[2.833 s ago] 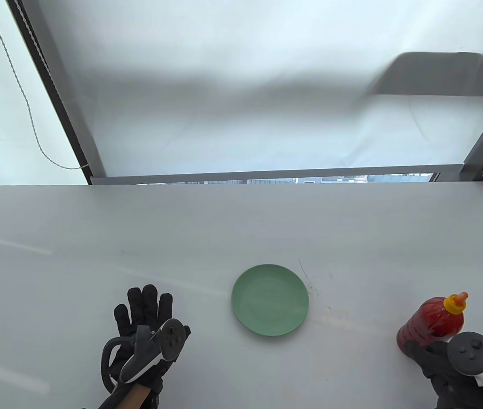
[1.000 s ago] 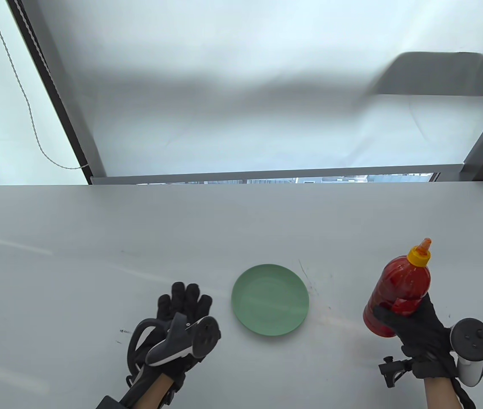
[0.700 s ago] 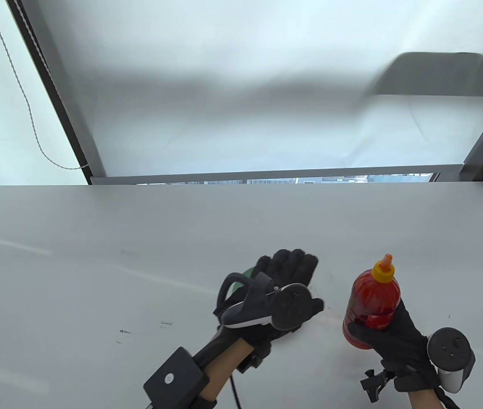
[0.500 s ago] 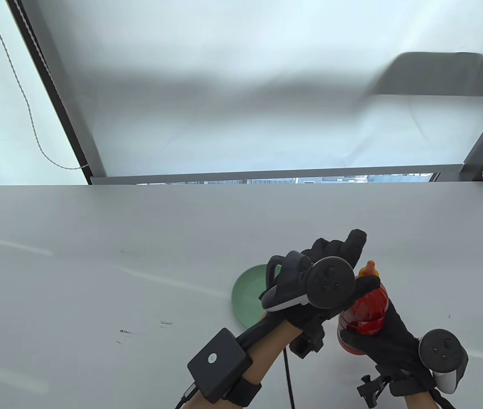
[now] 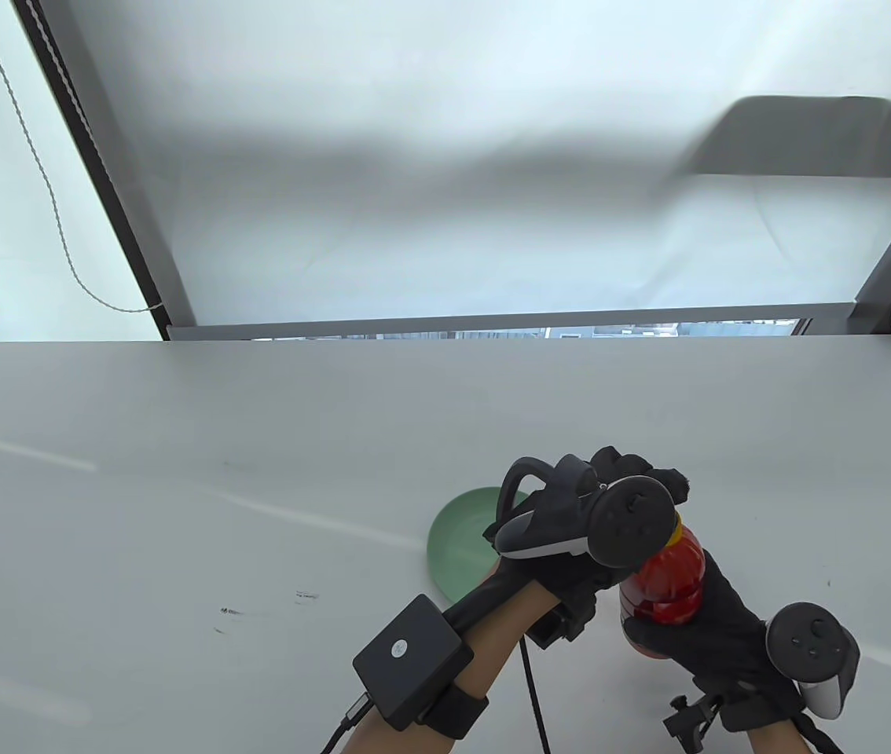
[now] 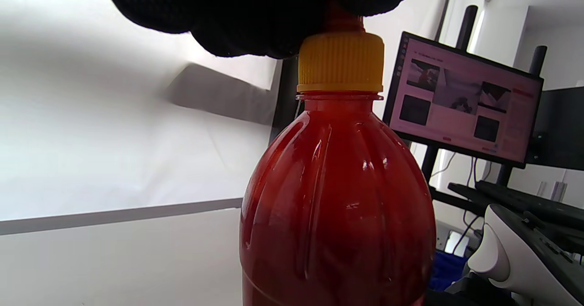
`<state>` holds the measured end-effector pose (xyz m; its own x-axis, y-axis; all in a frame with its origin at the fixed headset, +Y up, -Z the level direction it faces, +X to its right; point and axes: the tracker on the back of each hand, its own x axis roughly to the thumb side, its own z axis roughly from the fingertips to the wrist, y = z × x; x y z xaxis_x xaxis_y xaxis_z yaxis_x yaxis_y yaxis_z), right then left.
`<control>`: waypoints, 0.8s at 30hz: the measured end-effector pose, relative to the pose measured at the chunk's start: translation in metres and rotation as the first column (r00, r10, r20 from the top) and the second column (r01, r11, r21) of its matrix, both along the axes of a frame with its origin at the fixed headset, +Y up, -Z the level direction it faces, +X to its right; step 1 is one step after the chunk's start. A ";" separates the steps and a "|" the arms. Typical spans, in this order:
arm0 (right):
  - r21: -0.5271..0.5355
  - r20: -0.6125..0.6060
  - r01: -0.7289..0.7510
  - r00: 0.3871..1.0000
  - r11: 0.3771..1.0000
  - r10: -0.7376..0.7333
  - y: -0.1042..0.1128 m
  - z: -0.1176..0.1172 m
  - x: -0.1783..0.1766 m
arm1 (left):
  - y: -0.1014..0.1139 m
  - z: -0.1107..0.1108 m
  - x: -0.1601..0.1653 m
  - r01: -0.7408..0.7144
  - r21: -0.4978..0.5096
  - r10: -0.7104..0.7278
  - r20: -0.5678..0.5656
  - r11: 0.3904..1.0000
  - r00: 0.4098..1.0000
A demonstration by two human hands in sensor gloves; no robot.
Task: Squeeze ketchup bottle to draw patterns on plate
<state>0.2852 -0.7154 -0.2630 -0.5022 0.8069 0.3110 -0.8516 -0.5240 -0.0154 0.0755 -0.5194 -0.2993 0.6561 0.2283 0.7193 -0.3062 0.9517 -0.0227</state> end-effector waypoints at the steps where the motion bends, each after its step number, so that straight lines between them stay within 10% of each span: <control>1: -0.001 -0.002 -0.007 1.000 1.000 0.007 0.000 0.000 -0.001 | -0.001 0.000 -0.002 -0.001 -0.003 0.001 -0.016 1.000 1.000; 11: 0.037 -0.021 -0.021 1.000 0.999 0.022 0.002 0.003 -0.008 | -0.001 -0.004 -0.019 -0.044 -0.071 0.032 -0.172 0.997 0.985; 24: 0.029 -0.006 -0.002 1.000 1.000 0.002 0.002 0.003 -0.008 | 0.003 -0.006 -0.021 -0.036 -0.145 0.037 0.005 0.989 0.999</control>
<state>0.2773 -0.7134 -0.2598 -0.5018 0.7965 0.3372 -0.8507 -0.5250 -0.0257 0.0549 -0.5162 -0.3053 0.6400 0.3539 0.6821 -0.3398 0.9265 -0.1619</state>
